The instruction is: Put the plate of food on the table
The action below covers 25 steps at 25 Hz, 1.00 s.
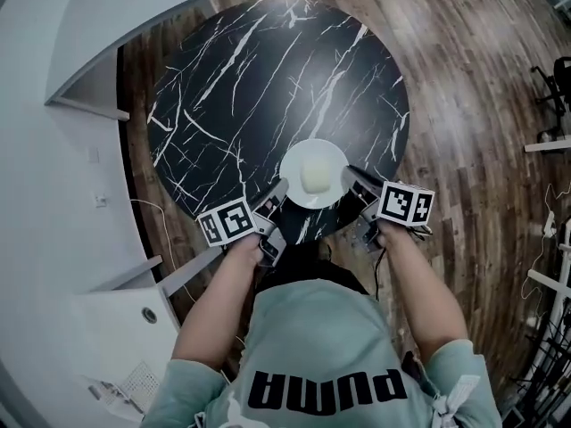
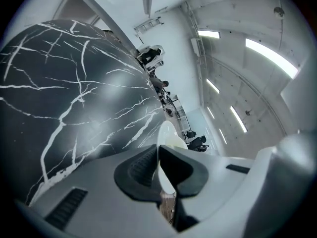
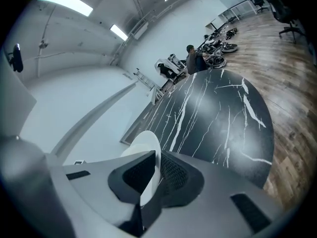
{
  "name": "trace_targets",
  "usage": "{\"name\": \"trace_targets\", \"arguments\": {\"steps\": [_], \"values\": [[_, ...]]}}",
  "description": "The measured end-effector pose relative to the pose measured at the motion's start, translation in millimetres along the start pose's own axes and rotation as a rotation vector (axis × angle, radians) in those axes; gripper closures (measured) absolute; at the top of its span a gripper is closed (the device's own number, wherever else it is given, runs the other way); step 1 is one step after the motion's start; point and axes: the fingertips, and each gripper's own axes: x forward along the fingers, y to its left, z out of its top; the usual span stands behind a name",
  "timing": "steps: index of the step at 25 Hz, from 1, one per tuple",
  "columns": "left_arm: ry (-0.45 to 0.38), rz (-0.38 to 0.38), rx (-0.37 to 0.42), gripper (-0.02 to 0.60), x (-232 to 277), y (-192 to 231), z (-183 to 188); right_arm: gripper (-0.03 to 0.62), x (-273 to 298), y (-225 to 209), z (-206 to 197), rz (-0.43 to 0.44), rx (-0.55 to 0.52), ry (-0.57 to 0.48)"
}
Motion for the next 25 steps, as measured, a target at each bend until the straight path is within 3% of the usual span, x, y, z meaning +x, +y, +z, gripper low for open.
{"name": "trace_targets", "arguments": {"steps": [14, 25], "values": [[0.142, 0.020, -0.050, 0.555, 113, 51, 53, 0.554, 73, -89, 64, -0.170, 0.059, 0.011], [0.175, 0.073, -0.064, 0.534, 140, 66, 56, 0.554, 89, -112, 69, -0.273, 0.037, 0.053]]}}
